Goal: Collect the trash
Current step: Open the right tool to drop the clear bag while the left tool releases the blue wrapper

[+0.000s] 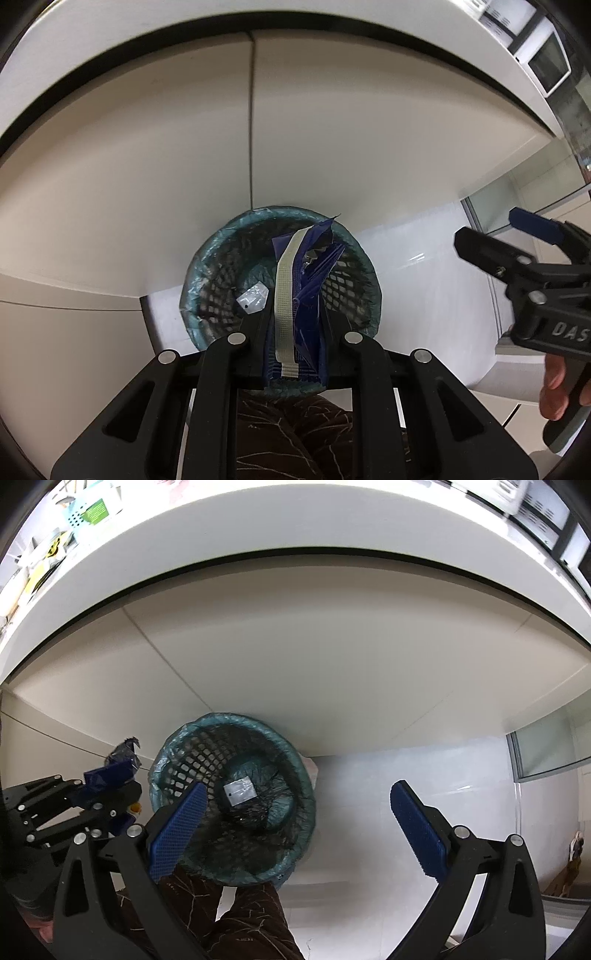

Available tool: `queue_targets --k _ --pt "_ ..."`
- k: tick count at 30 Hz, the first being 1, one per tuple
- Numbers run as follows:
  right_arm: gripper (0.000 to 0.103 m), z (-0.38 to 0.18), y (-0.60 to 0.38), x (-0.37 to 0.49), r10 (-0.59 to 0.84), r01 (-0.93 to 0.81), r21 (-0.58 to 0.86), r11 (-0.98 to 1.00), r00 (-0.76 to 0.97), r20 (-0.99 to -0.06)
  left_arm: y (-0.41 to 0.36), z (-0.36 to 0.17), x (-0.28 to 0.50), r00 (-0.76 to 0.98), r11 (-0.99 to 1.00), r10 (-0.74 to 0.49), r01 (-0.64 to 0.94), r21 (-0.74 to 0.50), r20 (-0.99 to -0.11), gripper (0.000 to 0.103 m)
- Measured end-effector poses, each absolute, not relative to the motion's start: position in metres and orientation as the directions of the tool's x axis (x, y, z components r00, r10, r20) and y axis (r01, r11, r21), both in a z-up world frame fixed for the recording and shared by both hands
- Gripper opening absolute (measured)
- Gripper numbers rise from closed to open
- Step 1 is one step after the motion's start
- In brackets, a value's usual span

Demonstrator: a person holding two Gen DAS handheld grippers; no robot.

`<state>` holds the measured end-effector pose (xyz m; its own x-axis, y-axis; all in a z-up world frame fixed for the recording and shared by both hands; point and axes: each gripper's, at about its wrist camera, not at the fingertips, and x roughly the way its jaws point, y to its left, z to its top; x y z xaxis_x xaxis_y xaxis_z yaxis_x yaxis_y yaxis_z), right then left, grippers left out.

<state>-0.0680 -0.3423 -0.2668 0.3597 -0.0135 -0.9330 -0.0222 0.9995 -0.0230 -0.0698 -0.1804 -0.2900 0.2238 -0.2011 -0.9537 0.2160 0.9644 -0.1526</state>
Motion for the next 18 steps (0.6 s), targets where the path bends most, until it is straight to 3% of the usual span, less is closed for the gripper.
queue_targets --k 5,18 --pt "0.095 -0.2628 -0.3482 -0.0682 -0.02 -0.005 -0.024 1.0 0.364 -0.931 -0.1859 -0.2949 -0.0665 0.22 0.961 -0.2 0.235 -0.148 -0.955 0.02" --pt "0.095 -0.2663 -0.3467 -0.0685 -0.019 -0.007 -0.023 1.0 0.363 -0.932 -0.1908 -0.2948 -0.0684 0.231 0.962 -0.199 0.234 -0.144 -0.952 0.045"
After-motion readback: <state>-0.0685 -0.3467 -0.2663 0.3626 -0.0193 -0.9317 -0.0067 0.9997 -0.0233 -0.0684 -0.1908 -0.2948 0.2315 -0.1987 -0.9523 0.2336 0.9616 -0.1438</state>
